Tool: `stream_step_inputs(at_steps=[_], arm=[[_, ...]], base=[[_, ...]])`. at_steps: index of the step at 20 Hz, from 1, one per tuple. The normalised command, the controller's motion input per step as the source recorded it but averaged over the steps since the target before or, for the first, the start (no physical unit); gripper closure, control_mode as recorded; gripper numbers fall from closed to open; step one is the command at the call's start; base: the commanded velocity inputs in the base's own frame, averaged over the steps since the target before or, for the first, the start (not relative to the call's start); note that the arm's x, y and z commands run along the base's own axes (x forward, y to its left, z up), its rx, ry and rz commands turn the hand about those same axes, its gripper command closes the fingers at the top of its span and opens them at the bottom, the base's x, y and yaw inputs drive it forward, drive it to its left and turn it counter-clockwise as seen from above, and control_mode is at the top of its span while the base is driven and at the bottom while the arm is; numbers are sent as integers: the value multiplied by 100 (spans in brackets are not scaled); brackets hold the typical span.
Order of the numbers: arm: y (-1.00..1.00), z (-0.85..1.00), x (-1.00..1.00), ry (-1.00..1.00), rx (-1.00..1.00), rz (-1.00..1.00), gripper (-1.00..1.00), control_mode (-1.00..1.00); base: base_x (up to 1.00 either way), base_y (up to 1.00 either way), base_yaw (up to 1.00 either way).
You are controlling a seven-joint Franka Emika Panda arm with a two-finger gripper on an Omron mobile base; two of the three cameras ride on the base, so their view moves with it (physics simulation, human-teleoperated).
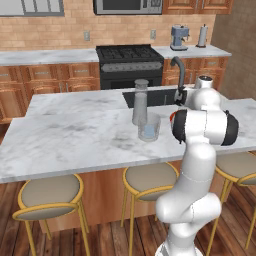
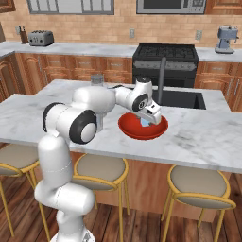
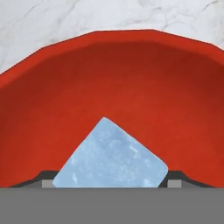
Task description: There are two ice cubes in the ice bowl. Place both ice cubes in the glass cup.
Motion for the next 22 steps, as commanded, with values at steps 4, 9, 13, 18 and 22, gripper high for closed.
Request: stream_step_inputs(at_steps=[4,9,13,18,22], arm=[[10,61,-18,-2,0,-4,100,-100],[49,100,-29,0,0,-1,100,-100],[94,94,-33,0,0,0,100,-100],[100,31,-10,0,0,0,100,-100],[97,0,0,5,0,0,100,-100]], base=[[0,0,0],[0,0,0],[0,0,0],[0,0,0],[0,0,0]])
